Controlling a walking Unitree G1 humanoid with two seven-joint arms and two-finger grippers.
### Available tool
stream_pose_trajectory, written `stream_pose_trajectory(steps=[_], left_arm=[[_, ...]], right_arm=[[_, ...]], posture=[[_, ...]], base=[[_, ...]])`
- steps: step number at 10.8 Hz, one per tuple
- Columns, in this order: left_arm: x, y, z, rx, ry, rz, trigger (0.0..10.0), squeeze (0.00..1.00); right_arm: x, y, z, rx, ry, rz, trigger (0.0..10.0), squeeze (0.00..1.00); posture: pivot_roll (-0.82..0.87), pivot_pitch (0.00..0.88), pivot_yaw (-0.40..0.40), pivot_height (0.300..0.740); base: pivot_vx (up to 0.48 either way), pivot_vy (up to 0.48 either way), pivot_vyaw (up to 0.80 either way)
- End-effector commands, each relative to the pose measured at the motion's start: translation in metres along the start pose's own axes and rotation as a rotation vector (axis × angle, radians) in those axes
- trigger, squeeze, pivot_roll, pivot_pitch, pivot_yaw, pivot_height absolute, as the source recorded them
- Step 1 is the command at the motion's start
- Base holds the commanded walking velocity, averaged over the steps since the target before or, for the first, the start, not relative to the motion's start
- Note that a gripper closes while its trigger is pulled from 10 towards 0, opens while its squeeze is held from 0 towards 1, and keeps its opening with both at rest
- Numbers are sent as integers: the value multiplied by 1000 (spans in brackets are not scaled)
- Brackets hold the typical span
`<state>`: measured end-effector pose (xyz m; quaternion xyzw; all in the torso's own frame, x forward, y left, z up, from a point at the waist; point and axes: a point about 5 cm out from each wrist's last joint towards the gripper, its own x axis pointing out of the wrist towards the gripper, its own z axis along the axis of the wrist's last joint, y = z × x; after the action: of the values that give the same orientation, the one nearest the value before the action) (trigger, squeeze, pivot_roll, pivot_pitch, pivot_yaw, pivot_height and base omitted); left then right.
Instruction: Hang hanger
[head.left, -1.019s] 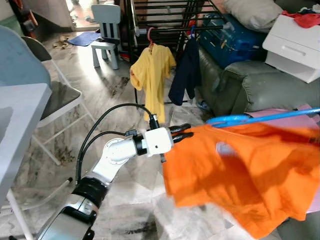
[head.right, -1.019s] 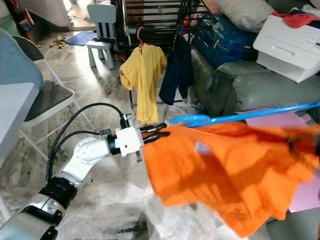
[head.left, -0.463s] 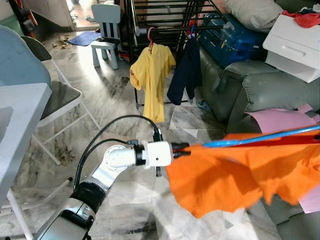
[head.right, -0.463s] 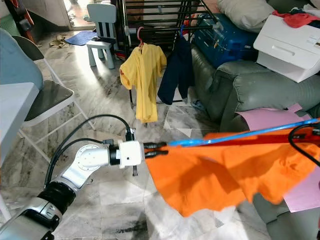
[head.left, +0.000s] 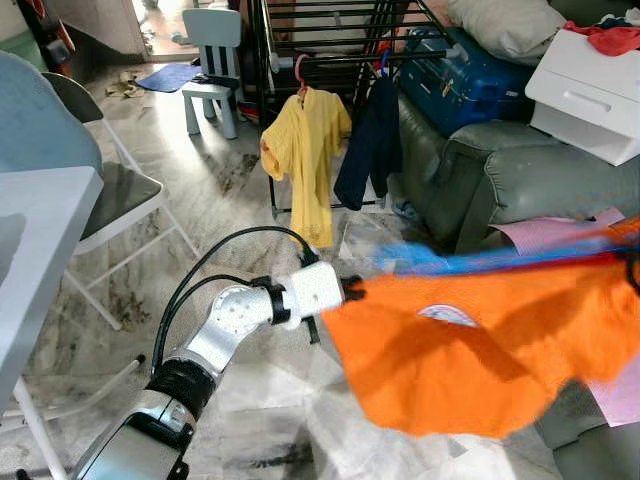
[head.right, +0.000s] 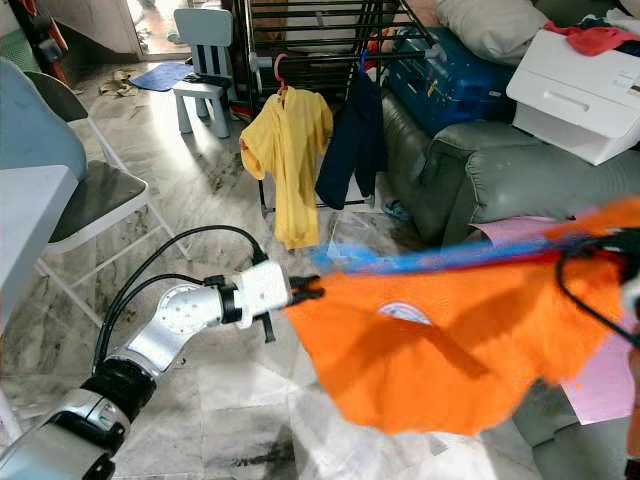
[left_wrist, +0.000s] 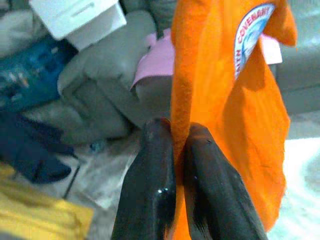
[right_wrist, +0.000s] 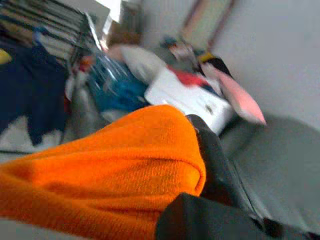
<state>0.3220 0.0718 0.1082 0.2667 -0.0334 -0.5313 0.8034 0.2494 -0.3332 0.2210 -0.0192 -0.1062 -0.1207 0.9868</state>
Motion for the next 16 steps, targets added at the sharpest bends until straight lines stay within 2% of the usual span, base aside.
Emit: stream_pose_trajectory(steps=[1,5,7,9,11,12,14,16], left_arm=[[-9,8,-9,-40,40,50,0,0],[-11,-5,-19,102,141,-73,0,0],[-11,-3,-26,102,214,-40,0,0],[-7,-1,-36,63,313,58,0,0],[-1,2,-40,-15,368,179,0,0],[9,5,-35,-95,359,283,0,0],[22,6,-27,-252,336,406,0,0],[34,-1,-18,-285,309,387,0,0]], right_arm=[[-1,-3,15,-17,-76,-3,0,0],[10,1,25,-55,-113,27,0,0],[12,6,24,-96,-102,44,0,0],[16,25,16,-156,-80,87,0,0],[21,44,9,-206,-63,119,0,0],[24,59,2,-212,-44,136,0,0],[21,83,-16,-230,12,193,0,0],[15,107,-28,-231,46,273,0,0]], posture=[[-28,0,-40,740],[-35,0,-36,740],[-39,0,-34,740],[-39,0,-30,740],[-38,0,-29,740],[-38,0,-29,740],[-38,0,-31,740],[-43,0,-31,740]], base=[[0,0,0],[0,0,0],[0,0,0],[0,0,0],[0,0,0],[0,0,0],[0,0,0],[0,0,0]])
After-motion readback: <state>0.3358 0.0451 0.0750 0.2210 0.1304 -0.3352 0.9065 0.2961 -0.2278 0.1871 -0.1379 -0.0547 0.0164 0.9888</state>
